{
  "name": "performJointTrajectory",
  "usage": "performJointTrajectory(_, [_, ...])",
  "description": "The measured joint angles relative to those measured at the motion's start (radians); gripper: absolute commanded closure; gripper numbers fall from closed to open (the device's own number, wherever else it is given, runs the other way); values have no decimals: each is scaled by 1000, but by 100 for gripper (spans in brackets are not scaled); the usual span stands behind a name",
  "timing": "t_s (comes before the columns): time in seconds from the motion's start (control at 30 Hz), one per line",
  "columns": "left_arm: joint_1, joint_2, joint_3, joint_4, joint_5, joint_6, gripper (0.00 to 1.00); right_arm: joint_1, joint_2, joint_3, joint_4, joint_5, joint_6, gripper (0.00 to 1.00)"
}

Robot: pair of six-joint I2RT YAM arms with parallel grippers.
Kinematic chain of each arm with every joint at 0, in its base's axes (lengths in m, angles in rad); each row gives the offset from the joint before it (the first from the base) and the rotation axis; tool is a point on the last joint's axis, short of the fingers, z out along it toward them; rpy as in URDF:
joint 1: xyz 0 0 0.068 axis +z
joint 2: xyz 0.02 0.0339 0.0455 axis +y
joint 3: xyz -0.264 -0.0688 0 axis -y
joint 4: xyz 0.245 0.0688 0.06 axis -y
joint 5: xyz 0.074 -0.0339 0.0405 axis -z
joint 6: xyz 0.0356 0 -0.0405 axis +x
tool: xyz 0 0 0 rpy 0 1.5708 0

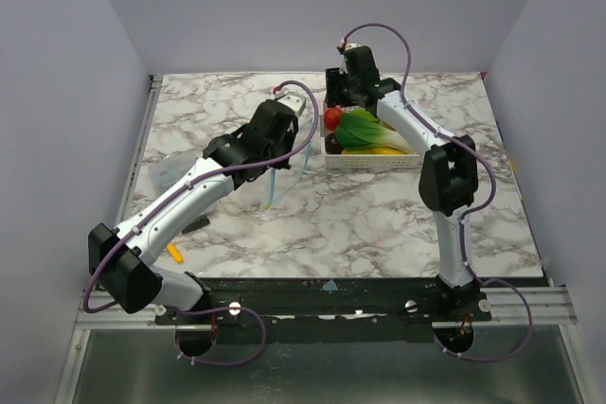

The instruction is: Place the food in the zip-top bag and seal the zipper

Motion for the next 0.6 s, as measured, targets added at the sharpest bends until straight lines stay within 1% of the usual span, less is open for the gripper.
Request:
performJointTrajectory(0.3, [10, 0, -3, 2, 5, 0, 100, 0, 67, 5, -29, -14, -102, 34])
performJointTrajectory(0.5, [12, 0, -3, 2, 10, 0, 100, 0, 129, 60, -41, -12, -139, 27])
performJointTrajectory(0.6, [12, 0, -3, 2, 13, 0, 100, 0, 149, 80, -52, -10, -155, 26])
